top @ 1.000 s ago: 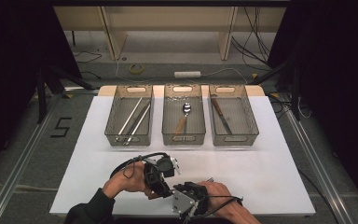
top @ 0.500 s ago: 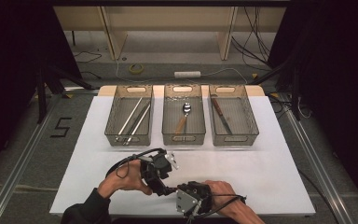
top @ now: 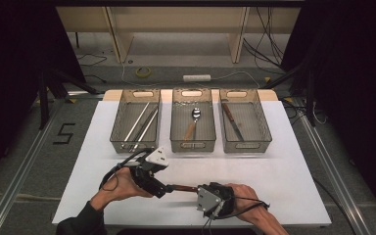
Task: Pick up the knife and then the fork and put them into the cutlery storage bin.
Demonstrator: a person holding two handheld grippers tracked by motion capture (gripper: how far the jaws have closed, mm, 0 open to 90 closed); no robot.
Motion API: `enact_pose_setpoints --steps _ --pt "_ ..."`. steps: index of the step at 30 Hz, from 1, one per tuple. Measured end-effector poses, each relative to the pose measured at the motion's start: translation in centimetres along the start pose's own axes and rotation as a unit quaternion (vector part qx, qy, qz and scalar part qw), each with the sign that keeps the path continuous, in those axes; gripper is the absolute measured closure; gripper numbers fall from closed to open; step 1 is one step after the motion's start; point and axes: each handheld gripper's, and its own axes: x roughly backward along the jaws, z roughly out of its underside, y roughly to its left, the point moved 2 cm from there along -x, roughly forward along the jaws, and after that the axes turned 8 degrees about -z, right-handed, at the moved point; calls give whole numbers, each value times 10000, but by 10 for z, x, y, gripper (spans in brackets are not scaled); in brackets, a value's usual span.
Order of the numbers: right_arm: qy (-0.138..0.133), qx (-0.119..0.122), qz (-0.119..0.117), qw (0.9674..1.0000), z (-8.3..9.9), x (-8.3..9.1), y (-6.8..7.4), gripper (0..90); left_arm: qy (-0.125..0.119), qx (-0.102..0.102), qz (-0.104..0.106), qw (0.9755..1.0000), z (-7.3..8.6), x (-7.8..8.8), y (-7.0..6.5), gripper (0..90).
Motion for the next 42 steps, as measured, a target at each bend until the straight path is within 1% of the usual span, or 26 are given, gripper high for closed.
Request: enact_pose_setpoints --steps 2,3,5,6,8,9,11,12,13,16,17,18,19,20,22,24,26,27,30,31,32,35,37,38,40,42 --pt "-32 -170 31 9998 4 1 -4 787 -189 75 -72 9998 5 3 3 216" --pt "-46 -232 78 9997 6 2 -6 787 -264 91 -151 9995 8 4 4 211" --pt "-60 -378 111 9992 9 3 -10 787 -423 231 -248 9985 13 6 6 206" --pt "-50 -478 79 9988 10 4 -11 787 -544 306 -316 9975 16 7 7 204" --pt "-79 -587 94 9982 14 6 -16 787 -704 443 -379 9958 21 9 8 200" --pt "-91 -631 114 9979 15 6 -18 787 -736 486 -420 9952 24 10 9 198" --pt "-176 -886 139 9958 18 8 -21 786 -847 602 -561 9930 30 11 10 197" --pt "-225 -931 149 9953 19 9 -23 786 -909 648 -609 9919 33 11 11 195" --pt "-255 -1005 142 9945 21 9 -25 786 -926 656 -650 9914 35 12 11 193" --pt "-277 -1142 141 9930 25 12 -30 786 -1033 749 -789 9887 41 14 12 187" --pt "-298 -1225 144 9919 26 12 -31 786 -1059 775 -822 9879 42 14 12 187" --pt "-294 -1242 152 9917 27 12 -33 786 -1094 836 -852 9868 44 15 13 187" --pt "-305 -1325 161 9906 28 13 -34 786 -1100 845 -874 9865 46 16 14 188" --pt "-317 -1339 156 9904 30 14 -36 786 -1135 887 -920 9853 48 17 14 187" --pt "-348 -1480 162 9882 32 15 -38 786 -1172 931 -979 9839 51 18 16 187" --pt "-372 -1586 172 9865 34 16 -41 786 -1237 1023 -1017 9818 55 19 16 187" --pt "-372 -1669 183 9851 37 18 -44 786 -1277 1052 -1083 9803 58 21 16 188" --pt "-383 -1757 194 9835 38 18 -45 786 -1287 1066 -1095 9798 58 21 16 187" --pt "-412 -1899 199 9807 41 21 -48 786 -1359 1170 -1110 9775 61 23 16 187" --pt "-409 -1916 201 9804 42 21 -49 786 -1351 1160 -1126 9776 62 24 16 187" --pt "-427 -1966 199 9793 43 22 -50 786 -1354 1159 -1130 9775 62 24 16 186" --pt "-478 -2060 186 9772 45 23 -53 786 -1397 1211 -1176 9757 64 25 16 182" --pt "-502 -2153 187 9751 47 25 -55 786 -1414 1238 -1198 9748 65 26 16 181" --pt "-515 -2171 186 9746 47 25 -55 786 -1407 1236 -1209 9748 66 27 17 181" --pt "-520 -2256 191 9726 49 26 -57 786 -1434 1254 -1239 9738 66 27 17 181" --pt "-534 -2330 190 9708 50 27 -60 786 -1443 1284 -1232 9734 67 28 17 181"
